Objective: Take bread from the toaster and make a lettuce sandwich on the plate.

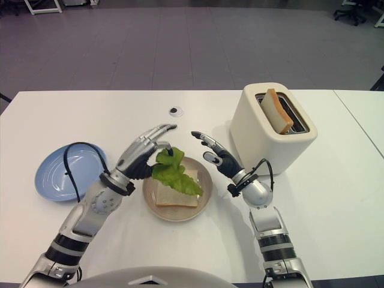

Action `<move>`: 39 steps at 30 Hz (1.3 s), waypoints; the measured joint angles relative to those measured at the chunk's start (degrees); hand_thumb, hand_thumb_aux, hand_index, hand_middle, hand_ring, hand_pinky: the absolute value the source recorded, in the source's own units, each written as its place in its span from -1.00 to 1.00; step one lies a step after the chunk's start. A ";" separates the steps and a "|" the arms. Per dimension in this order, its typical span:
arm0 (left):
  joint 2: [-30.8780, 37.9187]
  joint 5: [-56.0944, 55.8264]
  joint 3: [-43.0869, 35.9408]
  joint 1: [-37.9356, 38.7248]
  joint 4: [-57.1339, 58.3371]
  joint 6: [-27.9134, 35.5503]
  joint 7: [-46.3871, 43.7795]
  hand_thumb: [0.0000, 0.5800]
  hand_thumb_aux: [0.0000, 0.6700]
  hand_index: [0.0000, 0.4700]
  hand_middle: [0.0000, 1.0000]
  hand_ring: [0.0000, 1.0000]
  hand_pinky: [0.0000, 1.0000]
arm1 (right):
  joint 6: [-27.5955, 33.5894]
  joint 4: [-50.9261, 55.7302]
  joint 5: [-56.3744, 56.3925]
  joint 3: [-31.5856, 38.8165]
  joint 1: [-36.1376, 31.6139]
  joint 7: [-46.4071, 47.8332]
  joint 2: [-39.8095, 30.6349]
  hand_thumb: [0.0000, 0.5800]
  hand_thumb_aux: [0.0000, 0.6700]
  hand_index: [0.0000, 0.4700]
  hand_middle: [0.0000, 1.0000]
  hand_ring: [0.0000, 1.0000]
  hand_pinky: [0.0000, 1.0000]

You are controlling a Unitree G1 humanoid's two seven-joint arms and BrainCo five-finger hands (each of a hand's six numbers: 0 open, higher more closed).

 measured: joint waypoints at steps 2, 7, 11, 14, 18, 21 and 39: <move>2.14 3.23 -0.79 0.18 2.16 -0.25 1.44 1.00 1.00 1.00 -1.00 -1.00 -1.00 | 0.00 0.03 0.00 0.01 -0.02 0.02 0.21 -1.00 -1.00 -1.00 -1.00 -1.00 -1.00; 5.82 9.09 -0.67 0.08 3.74 0.42 4.06 1.00 1.00 1.00 -1.00 -1.00 -1.00 | 0.00 0.04 0.00 0.02 -0.02 0.09 0.46 -1.00 -1.00 -1.00 -1.00 -1.00 -1.00; 7.85 14.41 -1.51 0.05 4.65 1.72 5.20 1.00 1.00 1.00 -1.00 -1.00 -1.00 | 0.00 0.04 0.00 0.02 -0.02 0.26 0.52 -1.00 -1.00 -1.00 -1.00 -1.00 -1.00; 7.85 14.71 -1.56 0.05 3.74 1.83 5.84 -0.04 -0.44 -0.44 -1.00 -1.00 -1.00 | 0.00 0.04 0.00 0.02 -0.02 0.49 0.51 -1.00 -1.00 -1.00 -1.00 -1.00 -1.00; 7.77 15.73 -2.35 0.05 3.39 1.81 6.70 -0.57 -0.77 -0.77 -1.00 -1.00 -1.00 | 0.00 0.09 0.00 0.12 -0.03 0.60 0.53 -1.00 -1.00 -1.00 -1.00 -1.00 -1.00; 7.75 15.67 -2.34 0.05 2.64 1.88 6.92 -0.53 -0.75 -0.75 -1.00 -1.00 -1.00 | -0.01 0.47 -0.01 0.19 -0.34 0.70 0.63 -1.00 -1.00 -1.00 -1.00 -1.00 -1.00; 12.46 17.75 0.96 0.07 1.37 4.45 8.59 0.58 0.08 0.08 -1.00 -1.00 -1.00 | -0.06 0.76 0.00 0.28 -0.66 1.27 1.06 -1.00 -1.00 -1.00 -1.00 -1.00 -1.00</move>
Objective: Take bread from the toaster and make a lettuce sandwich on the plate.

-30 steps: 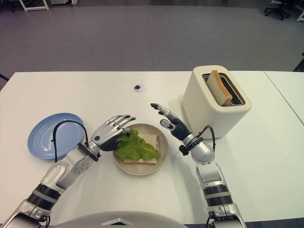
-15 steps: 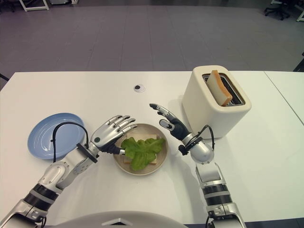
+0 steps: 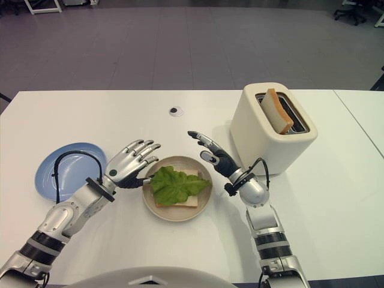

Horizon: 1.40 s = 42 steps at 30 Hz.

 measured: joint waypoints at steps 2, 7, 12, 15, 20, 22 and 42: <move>0.60 -0.01 0.34 0.01 -0.01 0.08 0.03 0.56 0.06 0.06 -1.00 -1.00 -1.00 | 0.00 0.00 0.03 -0.19 -0.05 0.21 -0.21 -1.00 -1.00 -1.00 -1.00 -1.00 -1.00; 2.15 0.18 1.58 2.19 -2.07 0.86 0.04 0.53 0.03 0.03 -1.00 -1.00 -1.00 | -0.02 -0.01 0.34 -0.67 -0.63 0.52 -0.47 -1.00 -1.00 -1.00 -1.00 -1.00 -1.00; 3.74 -8.23 9.84 8.95 -10.32 1.00 0.37 -1.00 -1.00 -1.00 -1.00 -1.00 -1.00 | -1.55 -4.95 1.71 -4.55 -1.26 0.85 -3.71 -1.00 -1.00 -1.00 -1.00 -1.00 -1.00; -1.21 -23.56 12.37 12.47 -14.88 -2.17 0.41 -1.00 -1.00 -1.00 -1.00 -1.00 -1.00 | -2.25 -11.37 1.44 -11.92 -2.83 -0.85 -9.02 -1.00 -1.00 -1.00 -1.00 -1.00 -1.00; -8.73 -46.81 12.00 17.87 -14.03 -7.71 -4.47 -1.00 -1.00 -1.00 -1.00 -1.00 -1.00 | -1.96 -12.03 -10.11 -23.26 -4.68 -6.36 -20.95 -1.00 -1.00 -1.00 -1.00 -1.00 -1.00; -10.23 -51.43 11.68 18.35 -12.90 -8.76 -6.77 -1.00 -1.00 -1.00 -1.00 -1.00 -1.00 | -1.56 -8.50 -18.20 -24.65 -4.21 -9.88 -25.57 -1.00 -1.00 -1.00 -1.00 -1.00 -1.00; -15.42 -54.97 13.33 18.01 -9.20 -10.85 -14.61 -1.00 -1.00 -1.00 -1.00 -1.00 -1.00 | -1.09 6.33 -22.27 -16.79 -3.18 -15.06 -31.26 0.94 0.65 0.65 -1.00 -1.00 -1.00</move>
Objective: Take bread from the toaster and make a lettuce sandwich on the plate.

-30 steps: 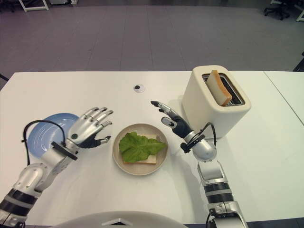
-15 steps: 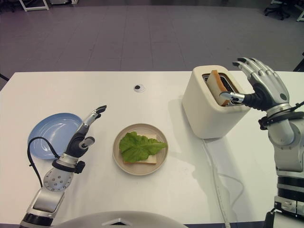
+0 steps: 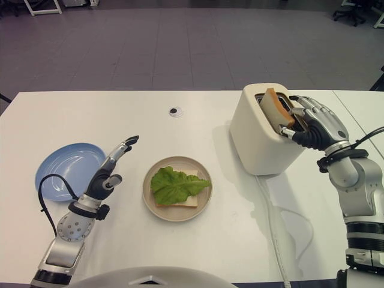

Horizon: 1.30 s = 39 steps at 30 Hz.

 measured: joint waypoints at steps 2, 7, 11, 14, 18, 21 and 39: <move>-0.34 0.58 0.08 0.01 -0.01 0.00 -0.22 -1.00 -1.00 -1.00 -1.00 -1.00 -1.00 | -0.03 0.07 1.78 0.62 -0.22 0.36 0.50 1.00 1.00 1.00 -1.00 -1.00 -1.00; -0.89 1.16 0.47 0.01 -0.01 0.01 -0.89 -1.00 -1.00 -1.00 -1.00 -1.00 -1.00 | 0.12 0.56 5.41 1.35 -0.52 0.71 2.07 1.00 1.00 1.00 -1.00 -1.00 -1.00; -1.12 1.38 0.69 0.05 -0.01 0.02 -1.07 -1.00 -1.00 -1.00 -1.00 -1.00 -1.00 | 4.10 1.85 11.99 -0.38 -1.66 1.21 5.82 1.00 1.00 1.00 -1.00 -1.00 -1.00; -1.25 1.51 0.94 0.13 -0.02 0.00 -1.08 -1.00 -1.00 -1.00 -1.00 -1.00 -1.00 | 6.32 1.78 19.30 -4.32 -4.94 0.87 8.94 1.00 1.00 1.00 -1.00 -1.00 -1.00; -1.41 1.57 1.09 0.23 0.00 -0.17 -1.07 -1.00 -1.00 -1.00 -1.00 -1.00 -1.00 | 7.59 -1.42 28.26 -10.92 -9.79 -0.41 9.88 1.00 1.00 1.00 -1.00 -1.00 -1.00; -1.72 1.71 1.12 0.26 0.07 -0.48 -1.05 -1.00 -1.00 -1.00 -1.00 -1.00 -1.00 | 8.50 -6.65 33.88 -13.24 -10.80 0.59 11.20 1.00 1.00 1.00 -1.00 -1.00 -1.00; -1.94 2.16 1.53 -0.69 1.58 -1.23 -1.23 -1.00 -1.00 -1.00 -1.00 -1.00 -1.00 | 26.56 -33.27 45.39 12.23 5.78 27.43 14.51 1.00 1.00 1.00 -1.00 -1.00 -1.00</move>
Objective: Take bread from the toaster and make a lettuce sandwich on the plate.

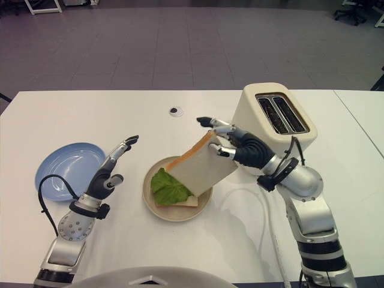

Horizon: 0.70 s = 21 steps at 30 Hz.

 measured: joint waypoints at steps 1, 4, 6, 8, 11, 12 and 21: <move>0.00 0.00 0.00 -0.07 0.08 -0.05 -0.03 -1.00 -1.00 -1.00 -1.00 -1.00 -1.00 | 1.06 0.32 -0.59 1.26 0.02 0.02 0.48 1.00 1.00 1.00 -1.00 -1.00 -1.00; 0.00 0.02 -0.02 -0.46 0.38 -0.14 -0.11 -1.00 -1.00 -1.00 -1.00 -1.00 -1.00 | 4.42 2.20 -3.15 4.69 -0.12 0.05 1.24 1.00 1.00 1.00 -1.00 -1.00 -1.00; -0.01 0.06 -0.03 -0.74 0.51 -0.22 -0.11 -1.00 -1.00 -1.00 -1.00 -1.00 -1.00 | 5.11 3.25 -4.47 6.50 -0.58 0.70 1.37 1.00 1.00 1.00 -1.00 -1.00 -1.00; -0.05 0.15 -0.09 -1.03 0.70 -0.36 -0.11 -1.00 -1.00 -1.00 -1.00 -1.00 -1.00 | 5.05 5.47 -6.68 8.30 -1.57 0.95 2.03 1.00 1.00 1.00 -1.00 -1.00 -1.00; -0.12 0.63 -0.33 -1.14 0.98 -0.49 -0.15 -1.00 -1.00 -1.00 -1.00 -1.00 -1.00 | 3.85 8.37 -9.71 10.17 -3.25 0.58 3.72 1.00 1.00 1.00 -1.00 -1.00 -1.00; -0.15 0.71 -0.43 -1.19 1.02 -0.50 -0.21 -1.00 -1.00 -1.00 -1.00 -1.00 -1.00 | 3.35 9.12 -10.68 10.52 -3.71 0.42 4.31 1.00 1.00 1.00 -1.00 -1.00 -1.00; -0.50 1.04 -0.69 -1.28 1.03 -0.57 -0.80 -1.00 -1.00 -1.00 -1.00 -1.00 -1.00 | 1.53 10.96 -14.73 12.62 -5.57 1.13 6.76 1.00 1.00 1.00 -1.00 -1.00 -1.00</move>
